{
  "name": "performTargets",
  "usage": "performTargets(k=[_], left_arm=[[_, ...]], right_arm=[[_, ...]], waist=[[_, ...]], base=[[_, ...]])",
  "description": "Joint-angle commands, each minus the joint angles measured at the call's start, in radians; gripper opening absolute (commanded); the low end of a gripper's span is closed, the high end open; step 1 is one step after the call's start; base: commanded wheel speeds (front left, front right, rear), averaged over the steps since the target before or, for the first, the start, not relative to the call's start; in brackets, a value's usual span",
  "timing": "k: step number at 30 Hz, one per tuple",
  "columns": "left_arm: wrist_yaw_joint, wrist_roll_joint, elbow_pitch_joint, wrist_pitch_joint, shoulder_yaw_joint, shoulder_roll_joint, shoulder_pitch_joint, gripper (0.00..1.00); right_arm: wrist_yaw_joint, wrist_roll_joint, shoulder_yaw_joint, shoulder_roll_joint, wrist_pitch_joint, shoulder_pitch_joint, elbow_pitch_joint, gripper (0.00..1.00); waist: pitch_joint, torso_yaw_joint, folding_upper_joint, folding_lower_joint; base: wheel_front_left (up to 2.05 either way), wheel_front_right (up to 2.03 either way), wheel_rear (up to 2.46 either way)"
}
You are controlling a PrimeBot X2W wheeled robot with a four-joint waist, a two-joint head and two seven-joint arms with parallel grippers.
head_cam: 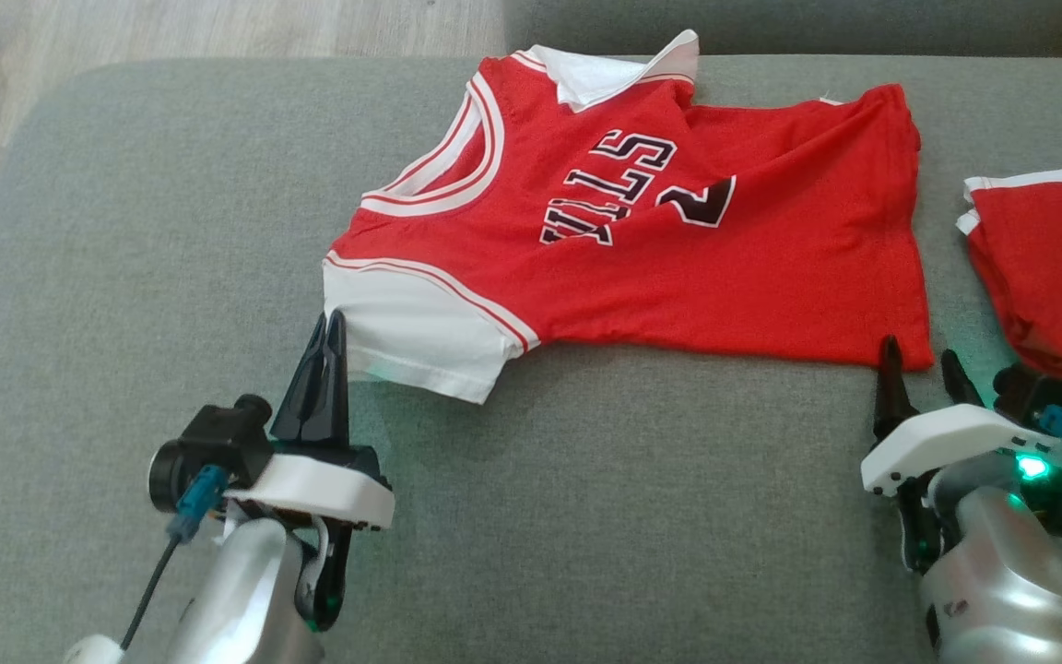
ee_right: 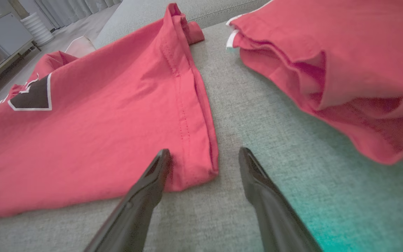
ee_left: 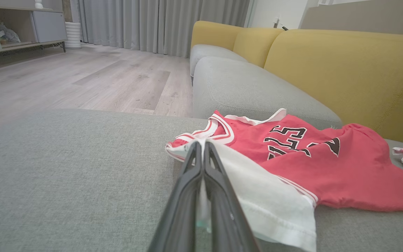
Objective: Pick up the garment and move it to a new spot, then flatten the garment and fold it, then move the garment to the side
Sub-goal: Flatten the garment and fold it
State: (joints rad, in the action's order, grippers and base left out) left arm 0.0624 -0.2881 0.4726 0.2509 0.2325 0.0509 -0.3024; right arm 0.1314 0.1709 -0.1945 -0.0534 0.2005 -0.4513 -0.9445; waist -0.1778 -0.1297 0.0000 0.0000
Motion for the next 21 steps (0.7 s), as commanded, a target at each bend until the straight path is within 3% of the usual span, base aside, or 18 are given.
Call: performTargets(k=[1, 2, 11, 15, 21], left_arm=[[0.004, 0.01, -0.035, 0.011, -0.033, 0.008, -0.025, 0.0], [0.004, 0.011, -0.035, 0.011, -0.034, 0.007, -0.025, 0.0], [0.015, -0.017, -0.039, 0.011, -0.069, 0.005, -0.015, 0.0], [0.03, -0.019, -0.078, 0.011, -0.077, 0.014, -0.036, 0.0], [0.054, -0.133, -0.155, -0.011, -0.087, 0.008, -0.118, 0.0]], right_arm=[[-0.001, -0.009, 0.04, 0.003, 0.009, -0.017, -0.031, 0.25], [-0.001, -0.014, 0.048, 0.003, 0.015, -0.022, -0.045, 0.0], [-0.001, 0.038, 0.131, 0.003, 0.056, -0.04, -0.051, 0.0], [-0.001, 0.065, 0.17, 0.003, 0.06, -0.034, 0.073, 0.0], [-0.001, 0.091, 0.232, -0.004, 0.061, -0.008, 0.32, 0.0]], waist=[[0.002, 0.001, 0.0, 0.0], [0.003, 0.002, 0.0, 0.0], [0.04, 0.028, 0.0, 0.0], [0.068, 0.044, 0.0, 0.0], [0.135, 0.06, 0.0, 0.0]], base=[[0.0, 0.0, 0.0], [0.0, 0.0, 0.0], [0.0, 0.0, 0.0], [0.0, 0.0, 0.0], [0.0, 0.0, 0.0]])
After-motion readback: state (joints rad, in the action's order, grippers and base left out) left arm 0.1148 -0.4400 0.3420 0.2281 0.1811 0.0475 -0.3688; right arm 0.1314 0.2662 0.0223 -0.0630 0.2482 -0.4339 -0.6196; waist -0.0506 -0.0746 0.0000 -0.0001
